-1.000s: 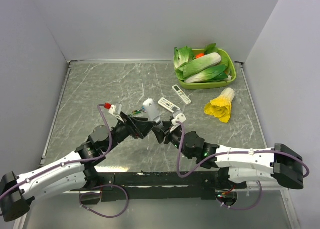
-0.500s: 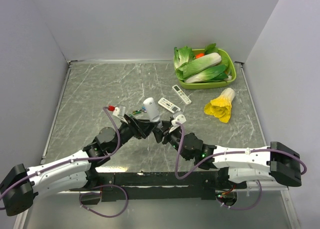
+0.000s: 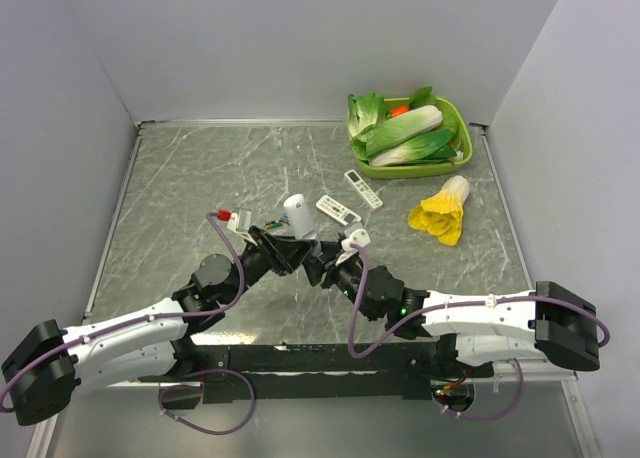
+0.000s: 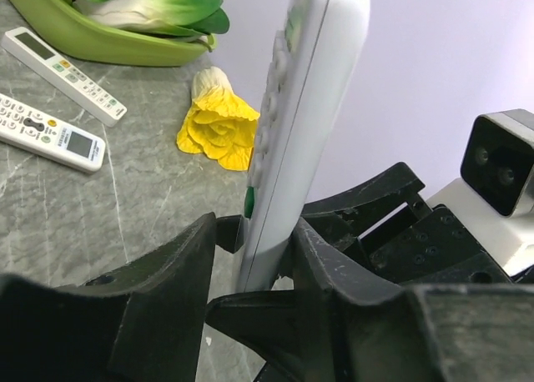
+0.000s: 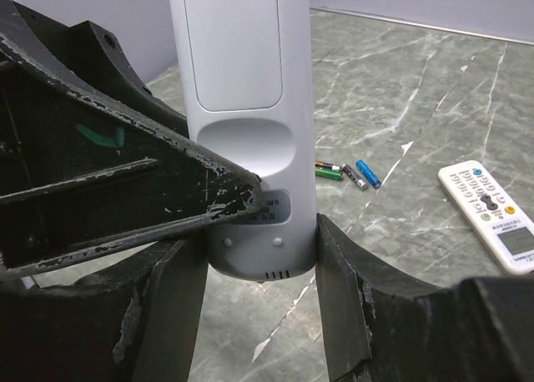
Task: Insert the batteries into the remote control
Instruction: Adjust the remote control.
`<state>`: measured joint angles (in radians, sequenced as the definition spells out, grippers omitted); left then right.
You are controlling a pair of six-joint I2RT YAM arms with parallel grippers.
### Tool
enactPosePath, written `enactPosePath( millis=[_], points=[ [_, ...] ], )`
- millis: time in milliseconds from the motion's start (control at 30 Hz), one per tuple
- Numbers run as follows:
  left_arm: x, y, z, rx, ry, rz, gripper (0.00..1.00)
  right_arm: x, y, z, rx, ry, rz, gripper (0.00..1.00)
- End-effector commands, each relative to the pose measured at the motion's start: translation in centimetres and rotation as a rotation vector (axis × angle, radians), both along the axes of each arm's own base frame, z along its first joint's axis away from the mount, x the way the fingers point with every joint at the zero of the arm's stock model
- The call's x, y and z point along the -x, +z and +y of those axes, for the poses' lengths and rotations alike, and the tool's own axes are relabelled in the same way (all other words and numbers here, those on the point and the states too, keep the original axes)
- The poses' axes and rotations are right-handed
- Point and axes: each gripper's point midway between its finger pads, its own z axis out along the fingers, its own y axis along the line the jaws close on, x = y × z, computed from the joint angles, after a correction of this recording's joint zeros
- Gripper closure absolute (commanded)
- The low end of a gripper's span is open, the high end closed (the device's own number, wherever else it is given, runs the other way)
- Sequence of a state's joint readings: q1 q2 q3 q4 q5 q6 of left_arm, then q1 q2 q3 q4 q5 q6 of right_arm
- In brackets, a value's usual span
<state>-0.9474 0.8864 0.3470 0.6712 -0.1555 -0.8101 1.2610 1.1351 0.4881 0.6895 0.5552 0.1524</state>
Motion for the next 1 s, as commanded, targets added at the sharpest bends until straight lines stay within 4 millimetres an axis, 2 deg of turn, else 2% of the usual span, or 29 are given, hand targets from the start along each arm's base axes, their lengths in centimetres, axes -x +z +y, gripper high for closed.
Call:
enactPosePath(
  millis=[0, 100, 167, 200, 233, 267, 300, 333, 400, 433, 500, 533, 567, 600, 633, 667, 700, 767, 800, 967],
  points=[
    [0.3, 0.7, -0.2, 0.038, -0.016, -0.022, 0.55, 0.4, 4.0, 1.1, -0.141, 0.028, -0.023, 1.0],
    [0.2, 0.9, 0.0, 0.04, -0.004, -0.027, 0.56, 0.6, 3.5, 1.4, -0.136, 0.043, -0.015, 1.0],
    [0.2, 0.9, 0.2, 0.033, 0.005, -0.033, 0.7, 0.8, 3.2, 1.6, -0.136, 0.059, -0.006, 1.0],
    [0.1, 0.7, 0.3, 0.026, 0.01, -0.036, 0.74, 0.9, 3.1, 1.7, -0.135, 0.067, -0.002, 1.0],
    [0.1, 0.3, 0.4, 0.003, 0.015, -0.036, 0.83, 1.0, 2.9, 1.7, -0.131, 0.073, 0.002, 1.0],
    [0.0, 0.2, 0.6, -0.005, 0.025, -0.036, 0.87, 1.2, 2.8, 1.7, -0.134, 0.08, 0.006, 1.0],
    [-0.1, -0.1, 0.7, -0.019, 0.029, -0.035, 0.9, 1.4, 2.7, 1.7, -0.13, 0.095, 0.005, 0.95],
    [-0.2, -0.9, 0.8, -0.058, 0.034, -0.033, 0.96, 1.6, 2.6, 1.5, -0.123, 0.105, 0.003, 0.78],
    [-0.3, -1.4, 1.1, -0.085, 0.052, -0.028, 0.99, 1.7, 2.4, 1.1, -0.105, 0.11, -0.01, 0.7],
    [-0.3, -1.9, 1.3, -0.106, 0.057, -0.03, 0.99, 2.1, 2.5, 0.9, -0.104, 0.127, -0.019, 0.58],
    [-0.3, -2.5, 1.7, -0.125, 0.067, -0.027, 0.99, 2.4, 2.3, 0.4, -0.064, 0.144, -0.034, 0.45],
    [-0.4, -2.9, 2.0, -0.142, 0.081, -0.025, 0.99, 2.9, 2.9, 0.2, -0.065, 0.168, -0.051, 0.27],
    [-0.4, -3.3, 2.3, -0.156, 0.09, -0.021, 0.99, 3.0, 2.2, -0.1, -0.006, 0.18, -0.064, 0.19],
    [-0.5, -3.5, 2.5, -0.17, 0.095, -0.023, 0.99, 3.3, 2.9, -0.6, -0.008, 0.188, -0.082, 0.12],
    [-0.4, -3.9, 2.6, -0.19, 0.095, -0.029, 0.99, 3.7, 2.8, -0.7, 0.015, 0.211, -0.093, 0.02],
    [-0.4, -4.5, 2.7, -0.213, 0.095, -0.025, 0.99, 3.8, 2.3, -1.1, 0.073, 0.226, -0.119, 0.0],
    [-0.5, -4.8, 2.9, -0.23, 0.099, -0.026, 0.99, 4.2, 2.9, -1.7, 0.087, 0.242, -0.154, 0.0],
    [-0.3, -5.6, 2.8, -0.279, 0.08, -0.033, 0.99, 4.7, 2.6, -2.3, 0.163, 0.28, -0.21, 0.0],
    [-0.1, -5.6, 2.6, -0.292, 0.066, -0.04, 0.99, 5.1, 3.5, -2.8, 0.161, 0.297, -0.256, 0.0],
    [1.2, -6.9, 1.3, -0.39, -0.063, -0.09, 0.99, 6.0, 5.1, -3.6, 0.318, 0.378, -0.592, 0.0]
  ],
)
